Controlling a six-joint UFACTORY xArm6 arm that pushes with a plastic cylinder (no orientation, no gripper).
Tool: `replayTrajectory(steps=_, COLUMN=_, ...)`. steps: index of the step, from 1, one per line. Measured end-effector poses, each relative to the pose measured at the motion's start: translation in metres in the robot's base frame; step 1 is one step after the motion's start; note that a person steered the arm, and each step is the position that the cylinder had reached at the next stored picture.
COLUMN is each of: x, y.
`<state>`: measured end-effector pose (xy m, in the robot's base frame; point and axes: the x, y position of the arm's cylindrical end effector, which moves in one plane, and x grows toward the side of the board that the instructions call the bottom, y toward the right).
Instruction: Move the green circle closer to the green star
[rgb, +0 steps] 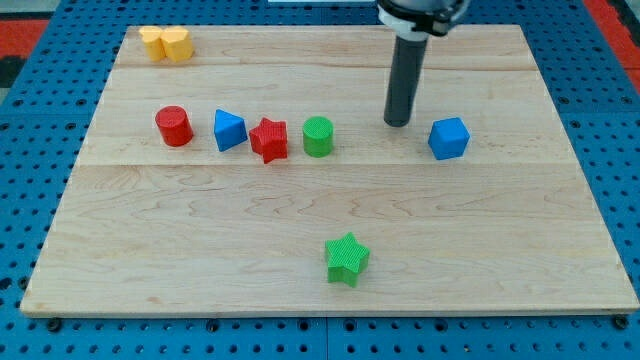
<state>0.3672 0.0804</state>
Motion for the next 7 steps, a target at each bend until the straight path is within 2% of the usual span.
replayTrajectory(steps=1, x=0.022, y=-0.051)
replayTrajectory(steps=2, x=0.092, y=-0.075)
replayTrajectory(steps=3, x=0.116, y=-0.066)
replayTrajectory(steps=4, x=0.086, y=-0.017)
replayTrajectory(steps=5, x=0.037, y=-0.012)
replayTrajectory(steps=6, x=-0.006, y=-0.04)
replayTrajectory(steps=7, x=0.011, y=-0.095)
